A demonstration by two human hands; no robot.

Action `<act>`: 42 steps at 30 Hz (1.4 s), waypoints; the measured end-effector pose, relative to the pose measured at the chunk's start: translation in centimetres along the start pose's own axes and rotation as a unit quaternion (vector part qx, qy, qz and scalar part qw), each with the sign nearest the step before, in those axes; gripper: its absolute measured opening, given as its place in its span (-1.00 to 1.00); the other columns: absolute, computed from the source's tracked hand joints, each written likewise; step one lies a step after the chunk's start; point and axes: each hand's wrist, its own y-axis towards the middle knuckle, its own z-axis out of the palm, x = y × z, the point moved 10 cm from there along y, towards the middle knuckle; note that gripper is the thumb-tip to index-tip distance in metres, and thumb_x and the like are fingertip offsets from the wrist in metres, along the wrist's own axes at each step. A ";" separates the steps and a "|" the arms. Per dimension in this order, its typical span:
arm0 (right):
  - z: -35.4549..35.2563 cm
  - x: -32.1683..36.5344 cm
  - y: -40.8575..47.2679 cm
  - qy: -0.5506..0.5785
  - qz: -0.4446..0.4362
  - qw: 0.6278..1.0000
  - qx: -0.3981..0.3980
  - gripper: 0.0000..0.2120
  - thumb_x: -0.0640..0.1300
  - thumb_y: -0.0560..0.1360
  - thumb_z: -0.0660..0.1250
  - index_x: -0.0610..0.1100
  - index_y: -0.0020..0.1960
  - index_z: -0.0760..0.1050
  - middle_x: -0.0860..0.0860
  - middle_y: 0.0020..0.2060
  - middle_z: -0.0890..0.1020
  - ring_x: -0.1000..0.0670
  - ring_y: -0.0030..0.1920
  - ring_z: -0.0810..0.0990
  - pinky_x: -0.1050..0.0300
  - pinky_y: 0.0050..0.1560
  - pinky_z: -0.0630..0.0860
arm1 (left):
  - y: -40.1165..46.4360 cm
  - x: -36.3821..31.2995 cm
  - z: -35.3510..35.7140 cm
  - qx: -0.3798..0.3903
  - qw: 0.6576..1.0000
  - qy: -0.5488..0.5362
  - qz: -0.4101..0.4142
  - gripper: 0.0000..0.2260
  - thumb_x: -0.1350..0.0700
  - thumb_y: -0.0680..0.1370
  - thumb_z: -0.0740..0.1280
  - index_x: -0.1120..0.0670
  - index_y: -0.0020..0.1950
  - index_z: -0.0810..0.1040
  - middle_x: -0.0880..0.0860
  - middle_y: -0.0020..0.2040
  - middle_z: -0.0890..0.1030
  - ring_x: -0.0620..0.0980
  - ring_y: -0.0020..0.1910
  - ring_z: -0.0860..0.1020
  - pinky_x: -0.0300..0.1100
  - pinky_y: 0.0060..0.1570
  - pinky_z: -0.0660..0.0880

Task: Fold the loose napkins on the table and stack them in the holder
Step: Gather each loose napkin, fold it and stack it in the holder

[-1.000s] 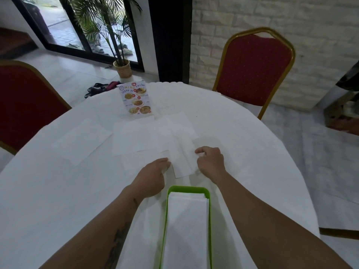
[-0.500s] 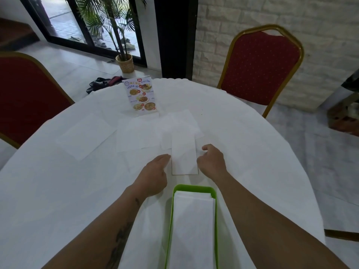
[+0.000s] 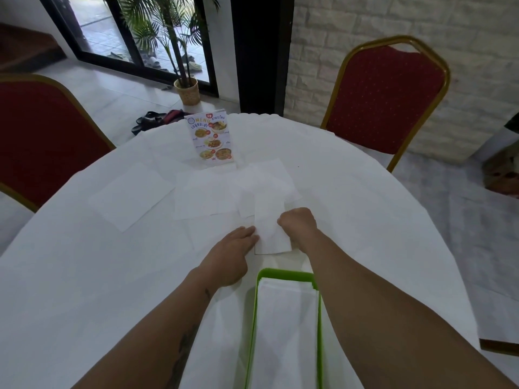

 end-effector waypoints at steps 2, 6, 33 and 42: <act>-0.4 0.2 -0.2 0.016 -0.029 0.999 -0.012 -0.93 -0.26 0.41 0.25 -0.15 -0.24 0.42 -0.07 -0.31 0.47 -0.05 -0.31 0.43 0.16 -0.30 0.33 | 0.1 0.3 -0.1 -0.005 1.000 -0.025 -0.011 -0.40 0.36 0.49 0.11 0.04 0.52 0.23 -0.04 0.56 0.17 -0.05 0.54 0.08 -0.21 0.48 0.01; -2.0 1.0 -2.0 0.039 -0.098 0.994 -0.026 -0.87 -0.29 0.37 0.24 -0.10 -0.28 0.45 -0.06 -0.34 0.44 -0.02 -0.31 0.40 0.12 -0.32 0.30 | -0.7 0.7 -1.6 -0.076 0.985 -0.138 -0.069 -0.49 0.31 0.50 0.14 0.06 0.46 0.35 0.03 0.48 0.35 0.01 0.45 0.30 -0.21 0.41 0.18; -3.6 -7.9 -24.8 -0.041 -0.059 0.992 -0.100 -0.76 -0.29 0.36 0.20 -0.21 -0.12 0.63 -0.12 -0.15 0.68 -0.09 -0.13 0.60 0.12 -0.16 0.48 | -18.5 -5.3 -0.8 -0.074 0.975 -0.210 0.000 -0.58 0.25 0.52 0.22 0.06 0.38 0.41 0.03 0.39 0.42 0.01 0.34 0.39 -0.12 0.40 0.30; -5.0 -8.4 -25.9 -0.125 -0.052 0.977 -0.163 -0.72 -0.21 0.40 0.28 -0.12 0.11 0.52 -0.03 -0.02 0.60 -0.08 -0.08 0.52 0.08 -0.08 0.49 | -19.1 -7.0 -0.5 -0.064 0.990 -0.088 0.090 -0.55 0.22 0.52 0.18 0.03 0.43 0.38 -0.02 0.48 0.31 -0.03 0.43 0.30 -0.24 0.42 0.18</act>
